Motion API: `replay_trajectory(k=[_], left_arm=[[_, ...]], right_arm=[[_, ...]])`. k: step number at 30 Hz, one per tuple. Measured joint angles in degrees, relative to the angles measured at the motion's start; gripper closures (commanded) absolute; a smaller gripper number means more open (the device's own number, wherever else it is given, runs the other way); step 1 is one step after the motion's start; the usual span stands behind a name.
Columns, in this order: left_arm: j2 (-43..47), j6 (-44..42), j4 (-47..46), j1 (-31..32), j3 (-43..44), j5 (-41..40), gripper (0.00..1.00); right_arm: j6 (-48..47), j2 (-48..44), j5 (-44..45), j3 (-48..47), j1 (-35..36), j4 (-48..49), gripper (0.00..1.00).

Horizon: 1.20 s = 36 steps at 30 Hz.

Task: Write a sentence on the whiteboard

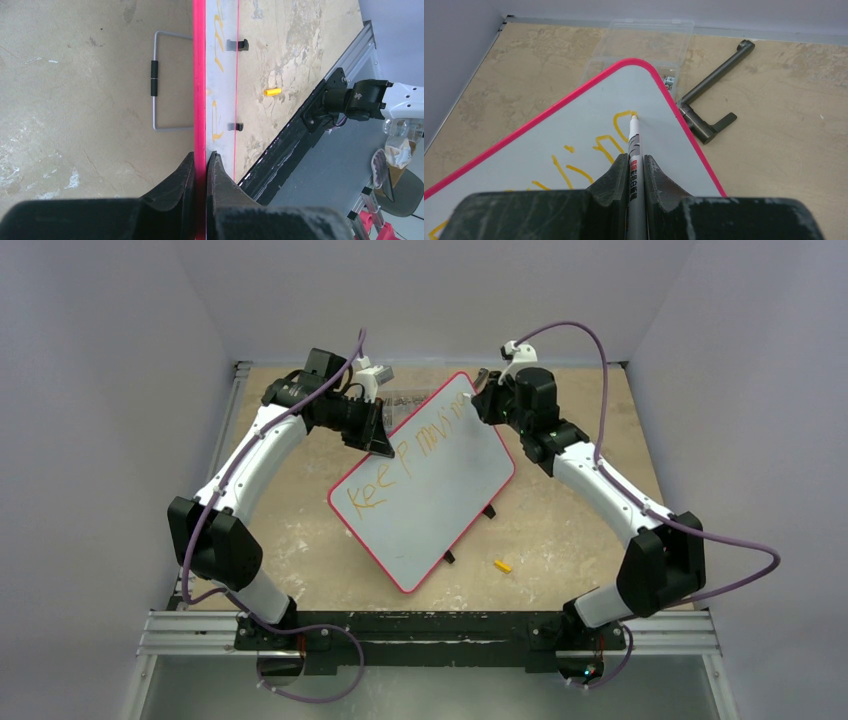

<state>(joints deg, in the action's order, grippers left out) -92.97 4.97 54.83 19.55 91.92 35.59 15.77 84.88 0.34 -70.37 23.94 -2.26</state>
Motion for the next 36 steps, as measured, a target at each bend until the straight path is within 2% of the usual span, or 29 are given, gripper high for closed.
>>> replay_trajectory(k=[22, 36], left_arm=[[0.0, 0.42, 0.09, 0.0, 0.0, -0.26, 1.0], [0.11, 0.0, 0.07, 0.04, -0.02, 0.0, 1.0]], right_arm=[[0.04, -5.77, 0.24, 11.28, 0.0, 0.96, 1.0], [0.09, -7.61, -0.48, 12.74, 0.0, -0.02, 1.0]])
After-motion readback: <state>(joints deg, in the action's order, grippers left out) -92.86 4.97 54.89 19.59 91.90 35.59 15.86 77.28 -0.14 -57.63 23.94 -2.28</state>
